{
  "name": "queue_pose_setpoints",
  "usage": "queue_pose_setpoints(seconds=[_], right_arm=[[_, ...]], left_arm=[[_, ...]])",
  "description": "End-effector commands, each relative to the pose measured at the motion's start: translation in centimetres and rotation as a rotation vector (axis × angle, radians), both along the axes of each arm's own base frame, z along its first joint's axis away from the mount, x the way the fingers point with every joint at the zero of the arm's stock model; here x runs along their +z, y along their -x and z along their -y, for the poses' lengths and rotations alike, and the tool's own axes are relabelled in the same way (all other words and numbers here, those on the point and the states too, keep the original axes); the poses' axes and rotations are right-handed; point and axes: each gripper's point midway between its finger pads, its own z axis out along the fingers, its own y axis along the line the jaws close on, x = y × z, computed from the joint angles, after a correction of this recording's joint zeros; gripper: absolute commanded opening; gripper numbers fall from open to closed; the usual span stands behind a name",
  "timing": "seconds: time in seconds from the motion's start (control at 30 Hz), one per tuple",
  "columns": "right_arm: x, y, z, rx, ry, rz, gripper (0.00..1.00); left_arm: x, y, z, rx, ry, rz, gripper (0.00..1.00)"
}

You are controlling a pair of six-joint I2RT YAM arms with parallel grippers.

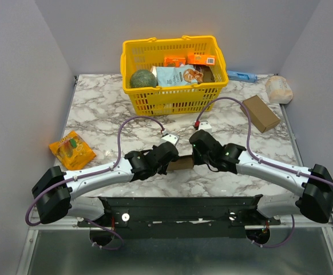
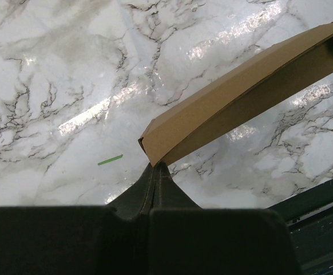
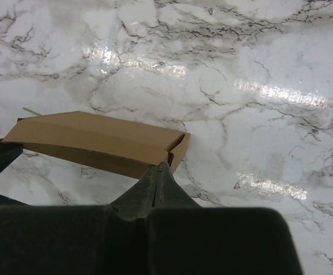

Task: Fold the paper box

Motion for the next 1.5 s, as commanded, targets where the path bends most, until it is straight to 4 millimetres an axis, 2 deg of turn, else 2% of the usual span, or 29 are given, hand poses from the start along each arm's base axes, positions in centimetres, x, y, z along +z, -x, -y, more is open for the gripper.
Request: queue_pose_setpoints(seconds=[0.0,0.23,0.57,0.93,1.17,1.47], right_arm=[[1.4,1.5,-5.2,0.099,-0.211,-0.055,0.01],[-1.0,2.5,-3.2,0.069,-0.171,-0.078,0.0],[-3.9,3.7,-1.6,0.058,-0.13,-0.106,0.0],[-5.0,4.4,0.8,0.041,0.001,-0.089,0.0],[-3.9,3.8,2.5,-0.008,0.051,-0.047,0.01],[-5.6,4.4,3.6,-0.003,0.1,-0.069,0.0]], left_arm=[[-0.9,2.2,2.7,-0.093,0.055,-0.09,0.0],[-0.5,2.0,2.9,-0.091,0.061,-0.08,0.0],[-0.2,1.8,3.1,-0.089,0.069,-0.071,0.0],[-0.1,1.6,2.5,-0.076,0.053,-0.056,0.0],[-0.1,1.4,1.8,-0.062,0.033,-0.046,0.0],[-0.1,1.4,1.8,-0.057,0.031,-0.043,0.0]])
